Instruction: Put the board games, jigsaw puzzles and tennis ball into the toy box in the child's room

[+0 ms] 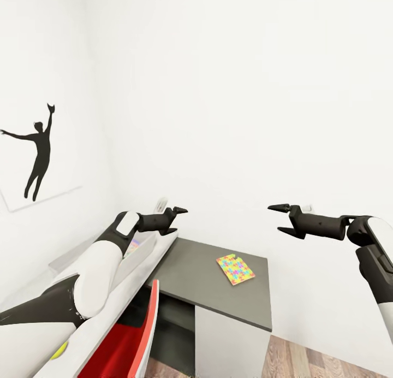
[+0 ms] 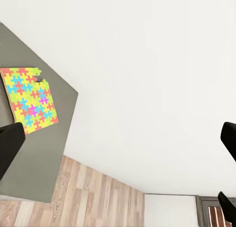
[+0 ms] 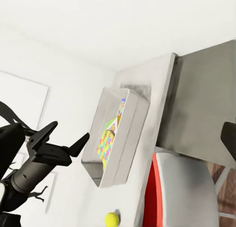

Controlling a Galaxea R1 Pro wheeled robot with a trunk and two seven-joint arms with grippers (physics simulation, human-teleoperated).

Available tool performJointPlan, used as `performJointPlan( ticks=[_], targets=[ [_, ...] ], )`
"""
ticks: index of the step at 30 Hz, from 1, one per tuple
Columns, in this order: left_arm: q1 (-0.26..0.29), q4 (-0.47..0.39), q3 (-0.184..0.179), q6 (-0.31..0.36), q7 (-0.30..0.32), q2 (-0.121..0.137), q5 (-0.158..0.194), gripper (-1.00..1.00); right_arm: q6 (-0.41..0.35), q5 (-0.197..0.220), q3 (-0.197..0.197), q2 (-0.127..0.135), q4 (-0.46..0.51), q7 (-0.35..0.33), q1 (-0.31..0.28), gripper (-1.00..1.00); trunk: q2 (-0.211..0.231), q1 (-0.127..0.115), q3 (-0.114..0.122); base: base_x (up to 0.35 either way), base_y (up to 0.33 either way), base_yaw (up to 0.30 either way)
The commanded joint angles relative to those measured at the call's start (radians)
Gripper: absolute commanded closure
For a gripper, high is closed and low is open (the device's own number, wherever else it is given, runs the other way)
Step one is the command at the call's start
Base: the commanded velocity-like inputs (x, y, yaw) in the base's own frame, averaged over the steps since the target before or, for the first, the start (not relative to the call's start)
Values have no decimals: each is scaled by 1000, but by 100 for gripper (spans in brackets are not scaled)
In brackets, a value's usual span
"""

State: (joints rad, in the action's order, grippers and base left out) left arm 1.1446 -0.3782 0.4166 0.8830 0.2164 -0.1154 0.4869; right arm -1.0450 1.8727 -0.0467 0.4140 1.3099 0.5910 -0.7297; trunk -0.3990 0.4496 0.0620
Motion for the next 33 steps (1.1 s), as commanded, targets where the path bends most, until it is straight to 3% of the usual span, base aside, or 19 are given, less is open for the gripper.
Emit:
performJointPlan(
  ticks=[1,23,33],
  targets=[
    [0,-1,8,5,4,-1,-8,-100,-2,10,-1,1,-1,10,0,-100,-1,0,-2,-5,0,0],
    [0,-1,7,-1,4,-3,-8,-100,-2,8,0,25,-55,10,0,-100,-1,0,-38,-2,-1,0],
    [0,-2,7,-4,3,-1,-8,-100,-2,8,1,30,-64,10,0,-100,-1,0,-54,-85,-125,-40]
  ],
)
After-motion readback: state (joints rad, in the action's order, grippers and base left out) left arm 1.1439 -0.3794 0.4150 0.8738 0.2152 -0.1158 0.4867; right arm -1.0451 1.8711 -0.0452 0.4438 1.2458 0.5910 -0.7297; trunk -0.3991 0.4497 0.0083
